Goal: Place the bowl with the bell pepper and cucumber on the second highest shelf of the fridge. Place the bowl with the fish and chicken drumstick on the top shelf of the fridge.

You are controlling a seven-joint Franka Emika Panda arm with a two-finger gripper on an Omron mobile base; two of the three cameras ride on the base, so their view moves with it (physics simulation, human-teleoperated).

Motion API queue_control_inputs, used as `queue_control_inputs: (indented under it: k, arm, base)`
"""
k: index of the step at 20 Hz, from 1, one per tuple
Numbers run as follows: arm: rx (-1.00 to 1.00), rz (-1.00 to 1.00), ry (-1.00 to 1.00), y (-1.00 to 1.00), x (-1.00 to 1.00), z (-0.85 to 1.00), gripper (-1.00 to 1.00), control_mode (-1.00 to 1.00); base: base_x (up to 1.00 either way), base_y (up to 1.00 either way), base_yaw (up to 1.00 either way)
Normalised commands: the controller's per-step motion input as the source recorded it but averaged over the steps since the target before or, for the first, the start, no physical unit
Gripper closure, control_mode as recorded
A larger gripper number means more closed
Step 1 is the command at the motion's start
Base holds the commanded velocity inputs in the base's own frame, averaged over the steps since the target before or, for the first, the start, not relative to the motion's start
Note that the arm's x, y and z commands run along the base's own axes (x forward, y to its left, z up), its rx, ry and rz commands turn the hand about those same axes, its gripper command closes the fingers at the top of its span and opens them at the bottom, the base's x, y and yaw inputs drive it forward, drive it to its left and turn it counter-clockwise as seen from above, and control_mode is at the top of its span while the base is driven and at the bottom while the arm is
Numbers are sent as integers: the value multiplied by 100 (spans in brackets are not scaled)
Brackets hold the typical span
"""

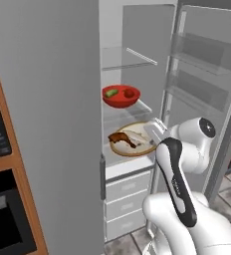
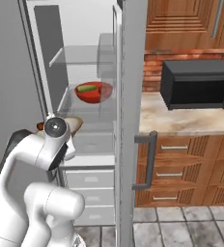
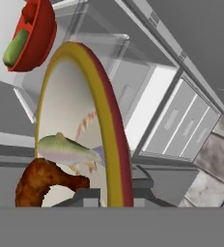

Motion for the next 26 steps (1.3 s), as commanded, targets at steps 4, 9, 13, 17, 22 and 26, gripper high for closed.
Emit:
queue_control_inputs:
  k: [4, 9, 13, 17, 22, 26]
  arm:
    - [0, 0, 0, 0, 0, 0, 100, 100]
    - [0, 0, 0, 0, 0, 0, 100, 100]
    - [0, 0, 0, 0, 0, 0, 100, 100]
    - [0, 0, 0, 0, 0, 0, 100, 100]
    - [0, 0, 0, 0, 0, 0, 100, 100]
    - [0, -11, -2, -7, -45, 4, 100, -100]
  base:
    - [73, 8, -14]
    - [88, 9, -8]
    - [20, 34, 17]
    - [88, 7, 3]
    - [73, -3, -6]
    - [-10, -11, -9]
